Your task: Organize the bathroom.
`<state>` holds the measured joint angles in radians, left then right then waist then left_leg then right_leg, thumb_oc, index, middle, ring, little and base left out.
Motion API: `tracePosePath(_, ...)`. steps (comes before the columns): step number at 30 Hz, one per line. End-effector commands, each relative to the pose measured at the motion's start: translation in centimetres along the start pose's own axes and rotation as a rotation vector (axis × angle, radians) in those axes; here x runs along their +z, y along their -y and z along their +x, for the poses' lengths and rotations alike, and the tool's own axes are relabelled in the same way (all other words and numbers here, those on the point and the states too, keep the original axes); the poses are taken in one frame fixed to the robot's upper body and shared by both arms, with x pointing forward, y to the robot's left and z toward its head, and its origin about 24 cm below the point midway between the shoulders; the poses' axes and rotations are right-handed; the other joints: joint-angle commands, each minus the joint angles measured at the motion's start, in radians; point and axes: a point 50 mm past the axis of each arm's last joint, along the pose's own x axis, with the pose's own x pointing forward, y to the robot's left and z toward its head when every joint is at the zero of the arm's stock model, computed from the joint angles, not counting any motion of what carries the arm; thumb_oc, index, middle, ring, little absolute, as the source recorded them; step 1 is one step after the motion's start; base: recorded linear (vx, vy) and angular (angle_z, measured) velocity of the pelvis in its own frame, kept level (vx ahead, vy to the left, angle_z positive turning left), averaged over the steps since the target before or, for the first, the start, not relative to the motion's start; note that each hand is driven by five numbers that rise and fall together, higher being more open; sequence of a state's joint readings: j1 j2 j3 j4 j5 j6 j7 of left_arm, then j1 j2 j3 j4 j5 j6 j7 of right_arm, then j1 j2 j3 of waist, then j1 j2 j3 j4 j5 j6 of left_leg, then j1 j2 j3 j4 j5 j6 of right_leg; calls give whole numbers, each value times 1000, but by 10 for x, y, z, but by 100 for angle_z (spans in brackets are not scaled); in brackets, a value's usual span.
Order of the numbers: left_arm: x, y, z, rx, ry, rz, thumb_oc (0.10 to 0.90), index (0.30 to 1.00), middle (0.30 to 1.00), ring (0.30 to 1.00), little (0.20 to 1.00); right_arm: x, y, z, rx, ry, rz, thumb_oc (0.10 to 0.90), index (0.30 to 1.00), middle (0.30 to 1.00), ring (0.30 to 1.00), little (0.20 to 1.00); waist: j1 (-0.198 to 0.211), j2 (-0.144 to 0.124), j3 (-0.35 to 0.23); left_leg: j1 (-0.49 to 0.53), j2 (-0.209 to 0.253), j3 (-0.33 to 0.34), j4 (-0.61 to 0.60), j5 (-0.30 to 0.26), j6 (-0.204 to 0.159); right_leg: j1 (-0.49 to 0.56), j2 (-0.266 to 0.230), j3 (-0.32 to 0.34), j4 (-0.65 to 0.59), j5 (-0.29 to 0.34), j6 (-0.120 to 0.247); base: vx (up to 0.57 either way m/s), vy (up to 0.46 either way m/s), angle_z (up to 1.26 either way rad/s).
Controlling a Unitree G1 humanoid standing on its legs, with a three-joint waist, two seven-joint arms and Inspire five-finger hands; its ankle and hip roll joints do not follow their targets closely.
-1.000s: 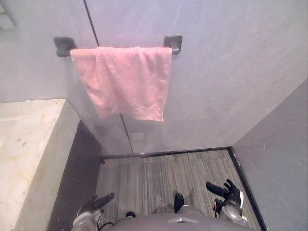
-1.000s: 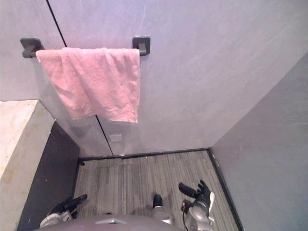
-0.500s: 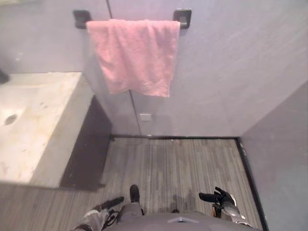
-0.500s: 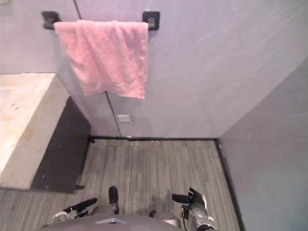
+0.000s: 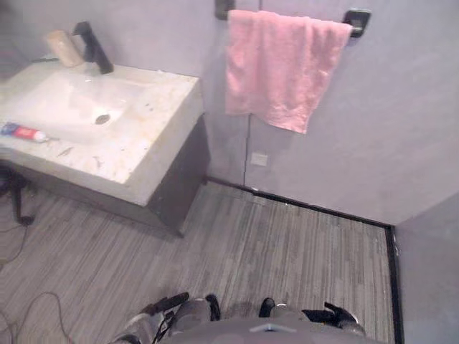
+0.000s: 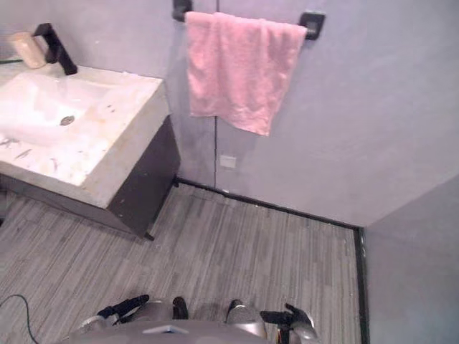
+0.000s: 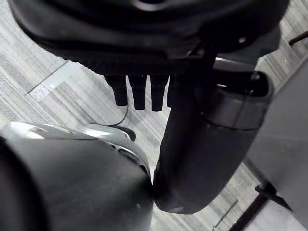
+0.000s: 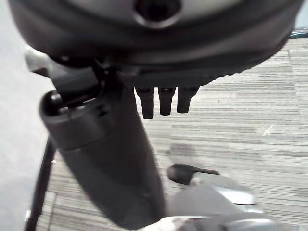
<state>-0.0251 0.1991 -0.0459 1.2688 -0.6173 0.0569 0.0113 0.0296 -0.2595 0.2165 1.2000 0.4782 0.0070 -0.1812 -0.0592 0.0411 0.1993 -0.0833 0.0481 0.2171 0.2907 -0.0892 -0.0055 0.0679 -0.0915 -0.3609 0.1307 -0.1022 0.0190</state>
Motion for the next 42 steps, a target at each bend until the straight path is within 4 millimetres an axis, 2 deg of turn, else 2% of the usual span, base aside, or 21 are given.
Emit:
tracePosePath(1,13,-19,-2,39,59,-33,800,900,900,900,900,23,-5,3,18,40,-20,800,900,900,900,900,-11,-64,-36,7,25,20,153,-26,-41,17,14,74,-123,-4,34,-236,340,120)
tracePosePath(3,12,-15,-2,46,57,-59,800,900,900,900,900,24,2,3,3,33,-39,800,900,900,900,900,-27,-49,-47,78,59,11,123,-9,-71,3,-2,61,-141,20,39,-185,334,193)
tracePosePath(6,7,-15,-2,70,39,-79,800,900,900,900,900,26,6,4,9,32,-63,800,900,900,900,900,-41,-33,-58,142,79,15,62,-7,-83,-25,-21,64,-137,42,50,-121,387,75)
tracePosePath(8,1,-19,-2,89,24,-78,800,900,900,900,900,31,7,4,11,42,-79,800,900,900,900,900,-51,-16,-72,197,87,29,-33,-30,-80,-67,-60,67,-121,77,82,-146,580,87)
tracePosePath(10,-4,-24,-3,107,14,-68,800,900,900,900,900,40,7,5,6,66,-78,800,900,900,900,900,-51,-13,-76,223,52,37,-117,-89,-59,-119,-123,84,-89,122,141,-171,664,77)
tracePosePath(12,-8,-28,-4,104,8,-43,800,900,900,900,900,52,8,5,-11,96,-60,800,900,900,900,900,-49,-11,-74,222,12,31,-151,-102,-33,-157,-174,121,-63,155,185,-173,660,56)
tracePosePath(13,-8,-29,-4,102,5,-39,800,900,900,900,900,55,8,5,-15,101,-45,800,900,900,900,900,-49,-11,-74,219,0,25,-155,-105,-27,-166,-186,131,-59,163,194,-221,866,65)
tracePosePath(14,-9,-30,-4,97,12,12,800,900,900,900,900,62,12,5,-23,117,-24,800,900,900,900,900,-49,-10,-70,206,-41,-4,-164,-118,-10,-192,-224,169,-43,194,203,-173,672,67)
tracePosePath(16,-6,-29,-4,99,26,58,800,900,900,900,900,66,14,5,-18,126,-47,800,900,900,900,900,-50,-4,-67,197,-62,-22,-182,-105,-3,-202,-229,203,-30,208,195,-141,571,81)
tracePosePath(18,2,-26,-3,89,54,91,800,900,900,900,900,66,19,5,-20,112,-64,800,900,900,900,900,-74,26,-59,176,-70,-69,-206,-77,8,-243,-197,322,111,198,154,-116,607,67)
tracePosePath(19,10,-23,-3,76,77,118,800,900,900,900,900,62,20,5,-19,95,-54,800,900,900,900,900,-85,38,-53,172,-66,-79,-220,-59,10,-253,-164,342,177,180,142,-65,407,83)
tracePosePath(20,12,-22,-3,71,81,129,800,900,900,900,900,61,21,5,-19,89,-51,800,900,900,900,900,-90,42,-50,172,-64,-83,-226,-54,11,-257,-148,347,202,171,139,-19,332,138)
tracePosePath(22,30,-10,-1,37,121,194,800,900,900,900,900,51,21,6,-13,61,-69,800,900,900,900,900,-125,60,-34,184,-63,-117,-266,-18,14,-292,-33,360,312,125,128,81,394,129)
tracePosePath(24,37,-4,-1,28,132,209,800,900,900,900,900,43,20,6,-7,35,-78,800,900,900,900,900,-146,56,-27,202,-76,-140,-281,-12,20,-315,14,337,340,109,124,158,295,119)
tracePosePath(27,49,6,-1,25,161,207,800,900,900,900,900,26,15,5,15,-18,-149,800,900,900,900,900,-190,30,-17,253,-137,-157,-293,-45,37,-353,81,263,216,112,122,311,292,105)
tracePosePath(31,59,15,-2,11,209,177,800,900,900,900,900,11,15,3,38,-57,-216,800,900,900,900,900,-232,-12,-24,301,-235,-207,-297,-92,41,-363,138,200,-14,214,137,318,166,36)
tracePosePath(33,60,15,-2,12,224,156,800,900,900,900,900,7,16,3,45,-73,-246,800,900,900,900,900,-235,-15,-24,317,-253,-208,-303,-99,37,-362,152,175,-48,234,136,347,135,19)
tracePosePath(37,58,14,-3,39,232,182,800,900,900,900,900,5,16,3,58,-86,-268,800,900,900,900,900,-231,-12,-23,333,-277,-217,-316,-98,33,-346,174,162,-61,223,118,325,77,5)
tracePosePath(38,49,11,-1,70,193,191,800,900,900,900,900,5,18,3,58,-91,-247,800,900,900,900,900,-231,9,-31,340,-296,-236,-298,-72,5,-321,202,173,-23,178,82,403,79,-24)
tracePosePath(41,42,7,-1,80,163,197,800,900,900,900,900,4,16,3,68,-94,-163,800,900,900,900,900,-235,22,-38,328,-319,-240,-256,-37,-24,-288,222,196,-33,163,70,344,52,-25)
tracePosePath(42,39,6,0,71,150,225,800,900,900,900,900,3,14,3,73,-91,-134,800,900,900,900,900,-242,37,-41,323,-324,-244,-212,27,-55,-271,242,205,-30,148,56,323,55,6)
